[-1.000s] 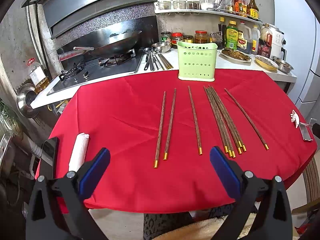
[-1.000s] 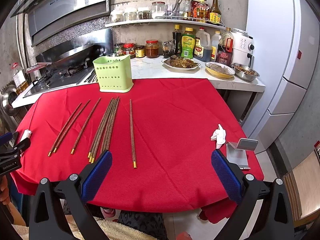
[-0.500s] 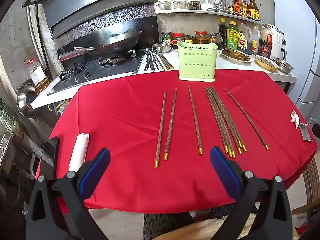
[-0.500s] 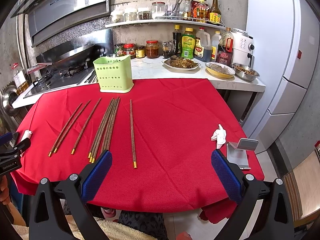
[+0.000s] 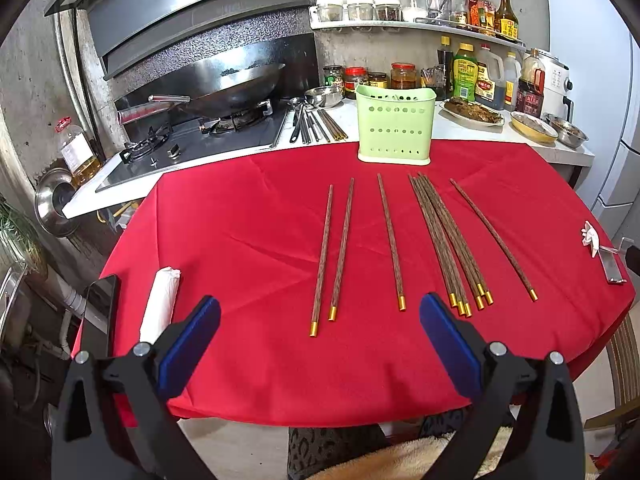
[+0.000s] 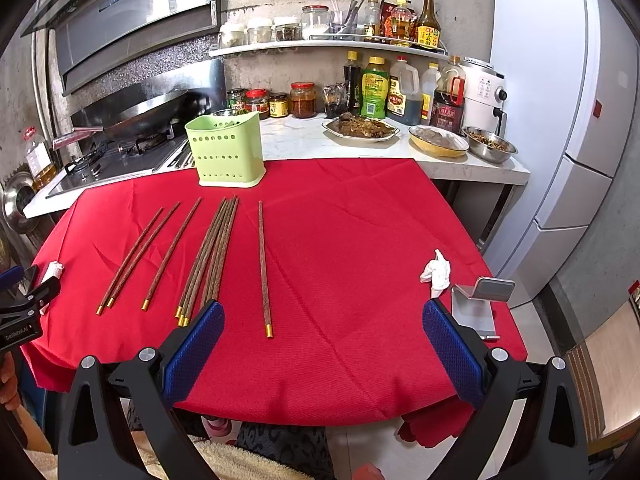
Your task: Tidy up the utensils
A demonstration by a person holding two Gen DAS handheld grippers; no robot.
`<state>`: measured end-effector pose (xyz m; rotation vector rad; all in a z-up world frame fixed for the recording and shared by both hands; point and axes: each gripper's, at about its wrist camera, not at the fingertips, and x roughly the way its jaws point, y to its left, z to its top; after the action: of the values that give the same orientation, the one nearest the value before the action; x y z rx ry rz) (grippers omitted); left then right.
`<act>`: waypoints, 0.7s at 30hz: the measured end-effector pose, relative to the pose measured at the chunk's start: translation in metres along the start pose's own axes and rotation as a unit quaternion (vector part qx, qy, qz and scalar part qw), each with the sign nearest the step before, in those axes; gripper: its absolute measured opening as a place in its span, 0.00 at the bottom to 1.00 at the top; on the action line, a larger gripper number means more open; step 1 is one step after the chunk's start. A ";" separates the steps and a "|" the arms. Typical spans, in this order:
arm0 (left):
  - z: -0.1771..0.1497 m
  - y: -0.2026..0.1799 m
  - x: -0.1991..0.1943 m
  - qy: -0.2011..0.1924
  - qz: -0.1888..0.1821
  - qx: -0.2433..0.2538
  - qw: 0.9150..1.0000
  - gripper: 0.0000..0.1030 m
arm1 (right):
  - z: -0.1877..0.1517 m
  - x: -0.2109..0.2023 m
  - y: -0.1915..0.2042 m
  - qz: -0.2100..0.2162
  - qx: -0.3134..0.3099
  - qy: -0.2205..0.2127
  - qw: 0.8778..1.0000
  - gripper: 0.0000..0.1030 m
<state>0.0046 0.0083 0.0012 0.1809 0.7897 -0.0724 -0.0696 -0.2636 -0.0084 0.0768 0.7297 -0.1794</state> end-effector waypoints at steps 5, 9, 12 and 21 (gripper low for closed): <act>0.001 0.001 -0.001 -0.001 0.000 0.000 1.000 0.94 | 0.001 -0.002 0.000 -0.001 0.000 -0.002 1.000 0.95; 0.003 0.003 -0.003 -0.003 0.000 0.000 1.000 0.94 | 0.001 -0.003 0.000 -0.001 0.001 -0.003 1.000 0.95; 0.003 0.002 -0.003 -0.003 0.001 0.000 1.000 0.94 | 0.001 -0.003 0.000 0.000 0.001 -0.003 1.000 0.95; 0.003 0.003 -0.004 -0.004 0.001 0.000 1.000 0.94 | 0.003 -0.005 0.000 0.000 -0.001 -0.004 1.000 0.95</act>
<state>0.0043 0.0109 0.0064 0.1805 0.7816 -0.0713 -0.0713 -0.2639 -0.0026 0.0740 0.7223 -0.1793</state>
